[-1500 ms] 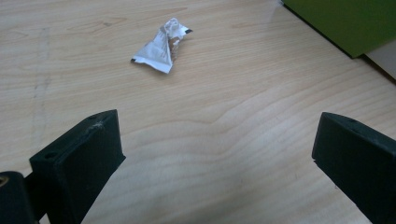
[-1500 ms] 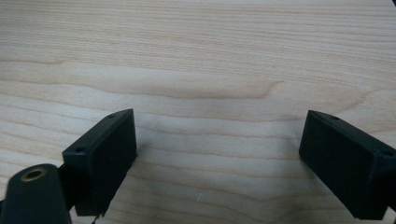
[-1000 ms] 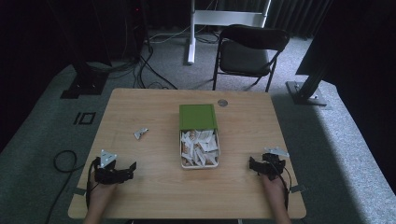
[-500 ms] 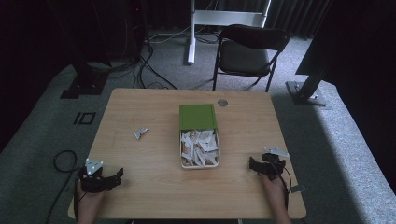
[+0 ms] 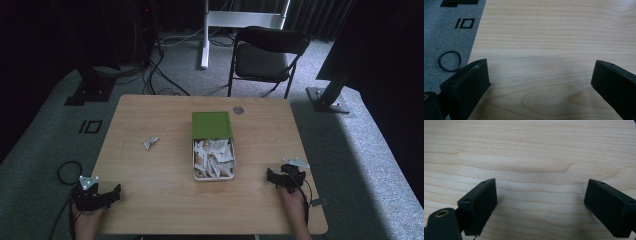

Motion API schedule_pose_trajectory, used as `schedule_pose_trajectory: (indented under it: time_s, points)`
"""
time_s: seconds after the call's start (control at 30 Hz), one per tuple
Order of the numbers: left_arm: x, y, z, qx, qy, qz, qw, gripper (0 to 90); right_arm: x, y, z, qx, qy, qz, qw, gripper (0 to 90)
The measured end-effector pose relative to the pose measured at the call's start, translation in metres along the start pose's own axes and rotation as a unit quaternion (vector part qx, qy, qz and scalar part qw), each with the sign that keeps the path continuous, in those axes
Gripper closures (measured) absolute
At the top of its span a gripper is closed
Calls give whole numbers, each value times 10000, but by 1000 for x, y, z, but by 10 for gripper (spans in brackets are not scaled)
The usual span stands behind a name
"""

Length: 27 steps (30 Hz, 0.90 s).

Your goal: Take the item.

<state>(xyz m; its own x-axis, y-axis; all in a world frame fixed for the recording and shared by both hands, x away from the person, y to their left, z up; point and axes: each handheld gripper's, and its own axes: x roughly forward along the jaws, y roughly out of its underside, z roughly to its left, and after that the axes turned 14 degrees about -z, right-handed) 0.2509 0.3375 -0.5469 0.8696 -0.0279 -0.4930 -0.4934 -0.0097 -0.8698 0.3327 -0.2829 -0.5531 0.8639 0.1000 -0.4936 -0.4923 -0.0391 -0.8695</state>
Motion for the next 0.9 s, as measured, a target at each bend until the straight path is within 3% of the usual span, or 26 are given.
schedule_pose_trajectory:
  time_s: [0.13,0.27,0.9]
  points:
    - [2,0,0,-22,-76,105,9999,24,0,0,0,0,0,0,10000,109]
    - [4,0,-3,105,-160,214,9996,24,0,0,0,0,0,0,10000,109]
    - [4,-1,-3,83,-189,218,9995,24,0,0,0,0,0,-1,10000,109]
